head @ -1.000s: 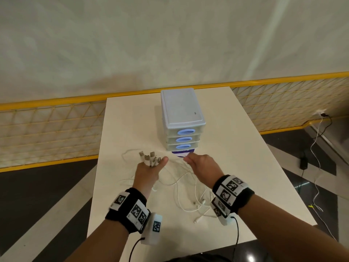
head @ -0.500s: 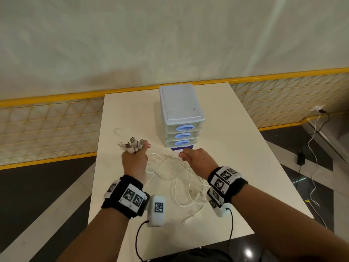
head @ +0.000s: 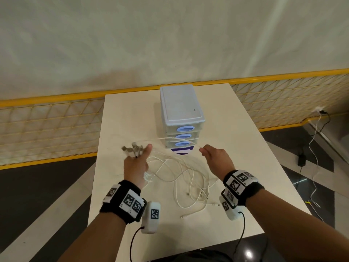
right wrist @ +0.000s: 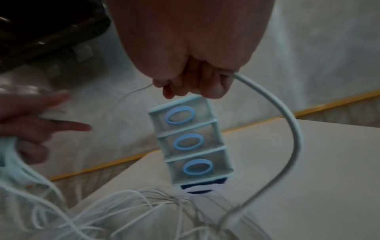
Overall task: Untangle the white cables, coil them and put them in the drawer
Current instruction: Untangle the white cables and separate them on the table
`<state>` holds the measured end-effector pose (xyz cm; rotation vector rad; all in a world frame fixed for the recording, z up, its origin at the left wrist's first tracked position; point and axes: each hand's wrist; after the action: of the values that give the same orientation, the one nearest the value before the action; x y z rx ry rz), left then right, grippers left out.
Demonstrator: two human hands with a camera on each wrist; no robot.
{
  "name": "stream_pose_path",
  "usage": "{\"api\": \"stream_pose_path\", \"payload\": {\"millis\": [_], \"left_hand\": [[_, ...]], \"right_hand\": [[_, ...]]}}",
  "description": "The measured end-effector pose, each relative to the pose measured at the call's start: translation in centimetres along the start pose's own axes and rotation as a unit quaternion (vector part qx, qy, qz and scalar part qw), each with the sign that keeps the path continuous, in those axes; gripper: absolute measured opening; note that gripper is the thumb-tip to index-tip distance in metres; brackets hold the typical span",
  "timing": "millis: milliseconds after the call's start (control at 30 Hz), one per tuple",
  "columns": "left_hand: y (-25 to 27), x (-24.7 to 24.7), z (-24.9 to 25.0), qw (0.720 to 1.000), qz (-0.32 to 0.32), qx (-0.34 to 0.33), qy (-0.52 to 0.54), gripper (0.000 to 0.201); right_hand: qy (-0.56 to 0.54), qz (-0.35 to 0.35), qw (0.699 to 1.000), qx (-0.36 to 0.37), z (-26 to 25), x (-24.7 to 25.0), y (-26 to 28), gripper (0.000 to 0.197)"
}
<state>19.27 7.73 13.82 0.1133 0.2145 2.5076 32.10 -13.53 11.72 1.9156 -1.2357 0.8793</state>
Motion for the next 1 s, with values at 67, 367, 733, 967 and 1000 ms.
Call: {"api": "stream_pose_path", "payload": {"millis": [67, 367, 733, 967, 1000], "left_hand": [[1.2, -1.2, -0.8, 0.999, -0.050, 0.002, -0.019, 0.033], [3.1, -3.4, -0.7, 0.995, -0.074, -0.019, 0.061, 0.029], [-1.0, -0.2, 0.3, 0.987, 0.082, 0.019, 0.136, 0.018], [0.5, -0.2, -0.9, 0.998, -0.039, -0.052, 0.022, 0.020], [0.6, 0.1, -1.0, 0.998, -0.039, -0.055, 0.019, 0.025]], "right_hand": [[0.014, -0.015, 0.998, 0.055, -1.9, -0.5, 1.1, 0.035], [0.022, -0.064, 0.987, 0.148, -4.8, -3.0, 3.3, 0.052], [0.073, -0.129, 0.988, 0.046, 1.0, -1.4, 1.8, 0.035], [0.120, -0.095, 0.988, -0.029, 5.1, -1.6, 1.6, 0.032], [0.126, -0.091, 0.987, -0.045, 6.2, -1.5, 1.5, 0.034]]}}
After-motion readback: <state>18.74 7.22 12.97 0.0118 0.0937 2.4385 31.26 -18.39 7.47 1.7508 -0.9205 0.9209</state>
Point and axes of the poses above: each hand's wrist, its own y-axis away from the middle knuckle, its own x-axis out of the back of the hand, z = x × y, and after that the axes turned 15 degrees about -x, right-handed
